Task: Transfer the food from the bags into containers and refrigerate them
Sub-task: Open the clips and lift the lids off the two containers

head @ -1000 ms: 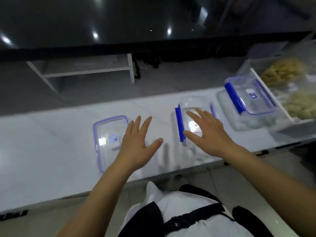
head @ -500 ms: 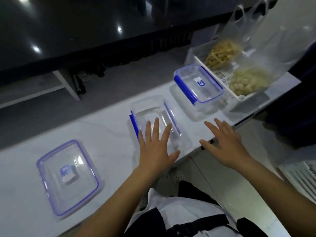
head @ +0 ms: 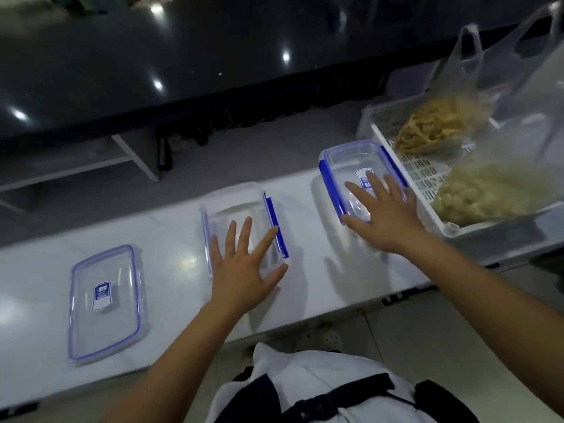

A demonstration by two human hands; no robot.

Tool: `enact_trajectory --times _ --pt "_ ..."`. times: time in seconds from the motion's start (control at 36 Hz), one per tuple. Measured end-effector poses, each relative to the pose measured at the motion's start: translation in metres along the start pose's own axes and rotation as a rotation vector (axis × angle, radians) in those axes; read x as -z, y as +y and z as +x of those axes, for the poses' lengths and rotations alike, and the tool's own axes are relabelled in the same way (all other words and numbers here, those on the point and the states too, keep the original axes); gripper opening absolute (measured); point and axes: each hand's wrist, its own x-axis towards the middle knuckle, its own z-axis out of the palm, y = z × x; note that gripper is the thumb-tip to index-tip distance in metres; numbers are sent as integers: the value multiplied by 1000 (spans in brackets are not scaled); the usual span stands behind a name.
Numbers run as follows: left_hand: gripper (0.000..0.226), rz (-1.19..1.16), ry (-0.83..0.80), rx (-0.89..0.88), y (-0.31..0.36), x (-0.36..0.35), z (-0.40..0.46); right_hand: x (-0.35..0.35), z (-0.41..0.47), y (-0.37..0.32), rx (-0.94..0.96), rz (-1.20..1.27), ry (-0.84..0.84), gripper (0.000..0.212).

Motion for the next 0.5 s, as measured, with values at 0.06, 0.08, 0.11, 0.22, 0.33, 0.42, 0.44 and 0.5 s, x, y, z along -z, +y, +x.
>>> enact_trajectory --times 0.06,0.08,0.11,0.22,0.33,0.42,0.44,0.5 --pt "76 -10 6 1 -11 6 8 -2 24 3 51 -61 -44 76" --pt "75 -2 13 2 -17 9 12 -3 36 5 72 -95 -67 77" --pt "75 11 16 11 -23 12 14 -3 46 7 88 -118 -87 78" --pt "73 44 -14 126 -45 24 22 -3 73 12 117 -125 -85 79" --pt "77 -50 17 210 -39 33 19 -15 77 11 130 -143 -18 78" --pt "74 -232 105 218 -7 34 11 -22 78 11 122 -134 -1 80" --pt "72 -288 118 208 6 32 8 -24 77 9 123 -132 1 81" --pt "67 -382 122 169 31 27 4 -27 72 3 134 -130 2 83"
